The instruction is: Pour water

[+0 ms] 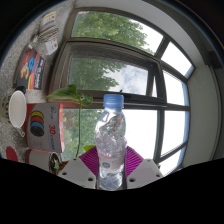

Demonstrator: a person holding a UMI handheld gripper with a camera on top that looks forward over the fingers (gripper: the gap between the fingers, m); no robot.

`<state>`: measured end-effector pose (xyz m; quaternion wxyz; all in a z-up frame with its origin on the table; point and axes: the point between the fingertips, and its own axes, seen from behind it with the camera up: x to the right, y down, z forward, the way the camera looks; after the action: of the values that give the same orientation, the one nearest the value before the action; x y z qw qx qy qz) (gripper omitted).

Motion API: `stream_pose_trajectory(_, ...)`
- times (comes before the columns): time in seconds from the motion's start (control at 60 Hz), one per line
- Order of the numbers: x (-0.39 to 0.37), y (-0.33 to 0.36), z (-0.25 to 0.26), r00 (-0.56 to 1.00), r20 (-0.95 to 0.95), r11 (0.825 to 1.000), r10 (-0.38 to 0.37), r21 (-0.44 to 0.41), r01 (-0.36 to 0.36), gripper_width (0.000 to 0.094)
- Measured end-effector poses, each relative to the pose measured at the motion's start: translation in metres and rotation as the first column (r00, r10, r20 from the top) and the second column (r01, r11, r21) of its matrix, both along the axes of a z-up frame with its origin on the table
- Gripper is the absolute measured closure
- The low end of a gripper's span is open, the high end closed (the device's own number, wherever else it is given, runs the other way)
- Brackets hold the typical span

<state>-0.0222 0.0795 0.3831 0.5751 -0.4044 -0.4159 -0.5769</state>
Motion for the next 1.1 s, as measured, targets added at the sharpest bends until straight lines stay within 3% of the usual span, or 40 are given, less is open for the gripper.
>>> stream_pose_trajectory(0.1, 0.02, -0.021, 0.026, 0.882, -0.464, 0.996, 0.087, 0.032, -0.082, 0.0638)
stream_pose_trajectory(0.183, 0.034, -0.02, 0.016, 0.629, -0.759, 0.979, 0.168, 0.053, -0.198, 0.0638)
stream_pose_trajectory(0.25, 0.043, -0.021, -0.012, 0.426, -0.891, 0.972, 0.157, 0.063, -0.227, 0.0638)
stream_pose_trajectory(0.383, 0.068, 0.0, -0.1, 0.191, -0.981, 0.967, 0.028, -0.022, -0.256, 0.0638)
stream_pose_trajectory(0.55, 0.081, 0.018, -0.211, 0.009, -0.991, 0.942, -0.135, -0.131, -0.31, 0.0638)
stream_pose_trajectory(0.75, 0.082, 0.024, -0.301, -0.003, -0.969, 0.913, -0.245, -0.23, -0.337, 0.0634)
stream_pose_trajectory(0.767, 0.081, 0.027, -0.29, -0.005, -0.982, 0.925, -0.187, -0.174, -0.339, 0.0637)
stream_pose_trajectory(0.833, 0.08, 0.025, -0.289, 0.03, -0.985, 0.927, -0.171, -0.172, -0.335, 0.0629)
stream_pose_trajectory(0.983, 0.082, 0.021, -0.295, 0.036, -0.975, 0.924, -0.22, -0.22, -0.314, 0.0417)
stream_pose_trajectory(1.017, 0.081, 0.02, -0.301, 0.025, -0.967, 0.916, -0.253, -0.248, -0.314, 0.0316)
stream_pose_trajectory(1.067, 0.08, 0.013, -0.303, 0.005, -0.956, 0.905, -0.294, -0.28, -0.319, 0.0079)
stream_pose_trajectory(1.1, 0.082, 0.007, -0.301, -0.012, -0.95, 0.903, -0.311, -0.292, -0.315, 0.0091)
